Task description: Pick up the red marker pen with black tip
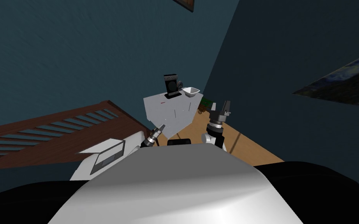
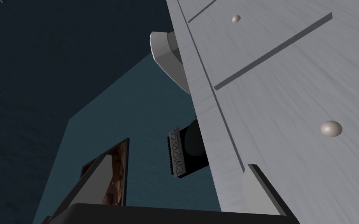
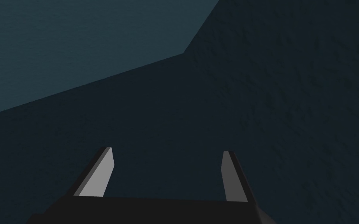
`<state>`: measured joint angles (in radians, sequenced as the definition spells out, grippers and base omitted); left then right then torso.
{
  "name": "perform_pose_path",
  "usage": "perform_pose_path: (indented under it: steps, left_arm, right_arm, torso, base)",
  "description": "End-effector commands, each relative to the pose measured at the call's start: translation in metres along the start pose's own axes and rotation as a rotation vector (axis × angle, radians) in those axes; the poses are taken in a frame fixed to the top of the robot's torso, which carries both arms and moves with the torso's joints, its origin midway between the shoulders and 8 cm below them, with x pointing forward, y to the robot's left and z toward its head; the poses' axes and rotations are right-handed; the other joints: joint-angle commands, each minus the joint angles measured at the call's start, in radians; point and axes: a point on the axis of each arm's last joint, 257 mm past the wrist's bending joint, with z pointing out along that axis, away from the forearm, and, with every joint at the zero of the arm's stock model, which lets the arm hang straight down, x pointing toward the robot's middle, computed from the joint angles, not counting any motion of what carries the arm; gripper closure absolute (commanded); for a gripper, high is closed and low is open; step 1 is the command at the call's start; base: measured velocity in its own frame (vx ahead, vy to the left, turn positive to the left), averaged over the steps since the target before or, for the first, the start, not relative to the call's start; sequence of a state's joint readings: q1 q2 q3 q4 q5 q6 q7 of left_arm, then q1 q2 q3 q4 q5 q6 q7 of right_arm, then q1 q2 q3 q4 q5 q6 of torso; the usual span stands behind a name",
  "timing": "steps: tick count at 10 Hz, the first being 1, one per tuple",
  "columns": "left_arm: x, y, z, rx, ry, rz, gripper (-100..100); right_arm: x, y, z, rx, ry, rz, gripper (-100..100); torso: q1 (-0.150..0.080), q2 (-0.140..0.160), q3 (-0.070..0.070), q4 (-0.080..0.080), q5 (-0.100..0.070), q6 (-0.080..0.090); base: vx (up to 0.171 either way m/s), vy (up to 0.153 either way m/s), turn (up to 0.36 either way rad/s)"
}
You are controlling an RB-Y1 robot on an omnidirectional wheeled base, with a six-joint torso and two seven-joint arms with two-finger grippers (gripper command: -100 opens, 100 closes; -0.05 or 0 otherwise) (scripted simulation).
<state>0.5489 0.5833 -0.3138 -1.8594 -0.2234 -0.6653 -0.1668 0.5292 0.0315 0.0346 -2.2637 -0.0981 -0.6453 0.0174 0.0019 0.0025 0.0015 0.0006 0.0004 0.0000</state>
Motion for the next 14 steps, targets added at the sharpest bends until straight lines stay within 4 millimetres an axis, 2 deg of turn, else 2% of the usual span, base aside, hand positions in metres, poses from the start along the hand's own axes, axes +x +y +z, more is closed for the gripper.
perform_pose_path:
  steps: [1,2,3,4,5,6,7,8,9,10,11,12,13,14]
  left_arm:
    - [0.017,0.006,-0.007,-0.011,0.063,0.023,-100]
    - [0.04,0.014,-0.02,-0.015,0.14,0.04,-100]
    - [0.042,0.022,-0.027,-0.033,0.166,0.051,-100]
    - [0.063,0.028,-0.042,-0.033,0.238,0.065,-100]
    - [0.064,0.039,-0.052,-0.055,0.267,0.076,-100]
    - [0.064,0.04,-0.054,-0.057,0.277,0.083,-100]
    - [0.083,0.048,-0.074,-0.062,0.357,0.096,-100]
    - [0.083,0.058,-0.084,-0.082,0.384,0.109,-100]
    - [0.098,0.057,-0.1,-0.066,0.452,0.119,-100]
    - [0.098,0.075,-0.117,-0.107,0.486,0.131,-100]
    - [0.096,0.077,-0.121,-0.111,0.503,0.142,-100]
    - [0.109,0.083,-0.145,-0.11,0.581,0.153,-100]
    - [0.105,0.095,-0.159,-0.139,0.612,0.166,-100]
    - [0.116,0.1,-0.184,-0.139,0.684,0.171,-100]
  right_arm:
    - [0.0,0.0,0.0,0.0,0.0,0.0,0]
    - [0.0,0.0,0.0,0.0,0.0,0.0,0]
    - [0.0,0.0,0.0,0.0,0.0,0.0,0]
    - [0.0,0.0,0.0,0.0,0.0,0.0,0]
    - [0.0,0.0,0.0,0.0,0.0,0.0,0]
    - [0.0,0.0,0.0,0.0,0.0,0.0,0]
    - [0.0,0.0,0.0,0.0,0.0,0.0,0]
    - [0.0,0.0,0.0,0.0,0.0,0.0,0]
    - [0.0,0.0,0.0,0.0,0.0,0.0,0]
    - [0.0,0.0,0.0,0.0,0.0,0.0,0]
    - [0.0,0.0,0.0,0.0,0.0,0.0,0]
    - [0.0,0.0,0.0,0.0,0.0,0.0,0]
    - [0.0,0.0,0.0,0.0,0.0,0.0,0]
    - [0.0,0.0,0.0,0.0,0.0,0.0,0]
  torso:
    - [0.0,0.0,0.0,0.0,0.0,0.0]
    - [0.002,0.001,0.001,0.0,0.0,0.0]
    - [0.002,0.002,0.001,0.001,0.001,0.0]
    - [0.002,0.001,0.001,0.0,0.0,-0.001]
    - [0.001,0.001,0.001,0.0,0.0,0.0]
    - [0.0,-0.001,0.0,0.0,0.0,0.0]
    - [-0.001,-0.002,-0.001,0.0,0.0,0.0]
    - [-0.001,-0.001,0.0,0.0,0.0,0.0]
    - [0.0,0.0,0.0,0.0,0.0,0.0]
    - [0.0,0.0,0.0,0.0,0.0,0.0]
    - [0.0,-0.001,0.0,0.0,0.0,0.0]
    - [0.001,-0.001,-0.001,0.0,0.0,0.0]
    - [0.0,-0.001,0.0,0.0,0.0,0.0]
    - [-0.001,-0.001,-0.001,0.0,0.0,0.0]
  base:
    - [-0.072,0.055,-0.062]
    - [-0.086,0.051,-0.174]
    - [-0.062,0.039,-0.074]
    - [-0.059,0.031,-0.12]
    - [-0.031,0.002,-0.088]
    - [-0.007,0.006,-0.006]
    - [-0.044,0.001,-0.142]
    - [-0.046,0.012,-0.097]
    - [-0.048,0.013,-0.133]
    - [-0.035,0.006,-0.095]
    - [-0.027,0.032,-0.001]
    - [-0.042,0.015,-0.147]
    - [-0.031,-0.003,-0.1]
    - [-0.031,-0.039,-0.122]
